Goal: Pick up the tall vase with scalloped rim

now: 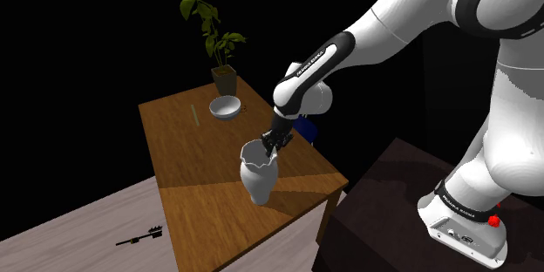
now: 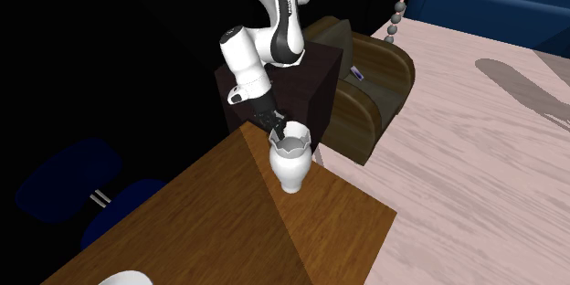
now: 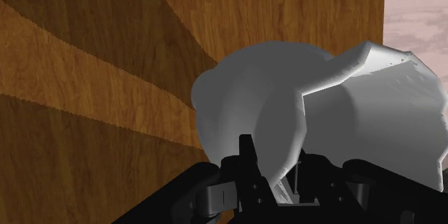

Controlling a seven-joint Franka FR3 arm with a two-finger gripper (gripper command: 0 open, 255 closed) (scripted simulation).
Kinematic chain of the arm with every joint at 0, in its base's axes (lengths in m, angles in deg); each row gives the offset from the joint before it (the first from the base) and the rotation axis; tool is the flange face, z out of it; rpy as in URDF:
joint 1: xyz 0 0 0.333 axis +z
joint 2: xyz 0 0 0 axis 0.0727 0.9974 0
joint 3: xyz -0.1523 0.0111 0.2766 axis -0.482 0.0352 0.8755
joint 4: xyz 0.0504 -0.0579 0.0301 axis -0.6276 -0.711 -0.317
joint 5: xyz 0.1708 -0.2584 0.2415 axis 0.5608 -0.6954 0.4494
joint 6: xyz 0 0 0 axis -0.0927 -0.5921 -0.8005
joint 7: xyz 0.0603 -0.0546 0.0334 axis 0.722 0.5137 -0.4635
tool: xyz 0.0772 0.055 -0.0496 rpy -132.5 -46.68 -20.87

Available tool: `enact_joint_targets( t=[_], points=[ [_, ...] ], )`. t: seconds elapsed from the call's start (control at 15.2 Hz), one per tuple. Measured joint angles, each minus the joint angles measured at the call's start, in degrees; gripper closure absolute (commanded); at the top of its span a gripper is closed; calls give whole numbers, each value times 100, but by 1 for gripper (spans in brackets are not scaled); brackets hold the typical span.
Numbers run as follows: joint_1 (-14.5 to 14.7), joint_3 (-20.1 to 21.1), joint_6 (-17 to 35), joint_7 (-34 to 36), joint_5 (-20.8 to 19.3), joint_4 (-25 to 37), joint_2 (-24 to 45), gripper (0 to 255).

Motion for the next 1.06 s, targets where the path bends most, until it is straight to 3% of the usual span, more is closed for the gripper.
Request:
enact_joint_targets(
  t=[1.06],
  points=[
    [65, -183, -829, 670, -498, -33, -927, 255]
  ],
)
